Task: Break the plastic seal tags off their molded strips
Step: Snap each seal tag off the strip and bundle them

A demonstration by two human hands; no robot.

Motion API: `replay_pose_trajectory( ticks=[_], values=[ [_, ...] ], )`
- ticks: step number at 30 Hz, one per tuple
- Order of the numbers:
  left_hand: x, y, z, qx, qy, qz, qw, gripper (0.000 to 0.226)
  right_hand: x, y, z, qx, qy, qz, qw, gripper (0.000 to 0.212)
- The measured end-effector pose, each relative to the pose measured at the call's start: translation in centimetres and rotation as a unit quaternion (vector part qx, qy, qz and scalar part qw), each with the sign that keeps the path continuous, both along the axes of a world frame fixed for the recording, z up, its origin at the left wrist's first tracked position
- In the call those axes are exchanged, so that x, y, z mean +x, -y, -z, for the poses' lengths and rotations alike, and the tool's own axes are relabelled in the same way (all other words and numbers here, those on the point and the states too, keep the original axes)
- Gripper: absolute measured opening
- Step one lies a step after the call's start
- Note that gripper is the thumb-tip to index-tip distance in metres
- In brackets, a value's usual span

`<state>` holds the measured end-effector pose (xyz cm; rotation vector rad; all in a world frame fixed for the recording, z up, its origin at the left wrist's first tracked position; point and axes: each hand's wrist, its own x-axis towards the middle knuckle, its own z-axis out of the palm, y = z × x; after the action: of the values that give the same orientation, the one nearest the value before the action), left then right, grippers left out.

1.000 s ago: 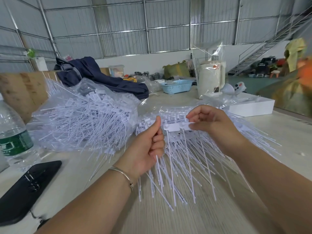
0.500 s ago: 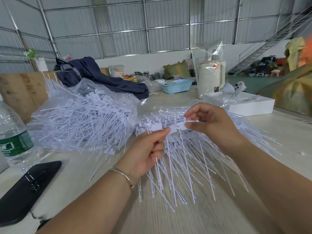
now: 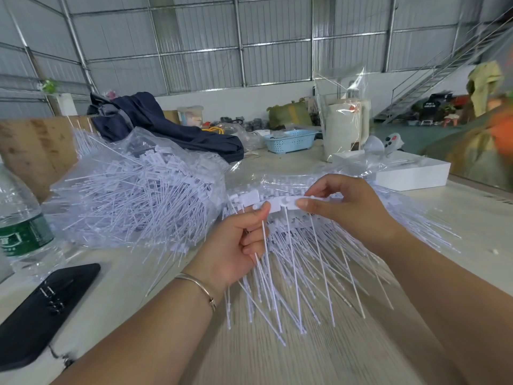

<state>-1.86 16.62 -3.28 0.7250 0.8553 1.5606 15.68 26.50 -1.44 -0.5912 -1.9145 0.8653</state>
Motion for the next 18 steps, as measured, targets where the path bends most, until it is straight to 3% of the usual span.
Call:
replay_pose_trajectory(
  ticks=[9,14,18],
  values=[
    [1.2,0.6,-0.6,0.038,0.02,0.099,0.994,0.021,0.2,0.1,-0.5,-0.06,-0.039,-0.112,0.991,0.048],
    [1.4,0.9,-0.2,0.028,0.039,0.206,0.977,0.03,-0.3,0.7,-0.3,-0.075,0.004,-0.178,0.981,0.036],
    [1.5,0.7,0.0,0.018,0.038,0.217,0.975,0.044,-0.6,1.3,0.1,-0.074,0.013,-0.187,0.98,0.03]
  ],
)
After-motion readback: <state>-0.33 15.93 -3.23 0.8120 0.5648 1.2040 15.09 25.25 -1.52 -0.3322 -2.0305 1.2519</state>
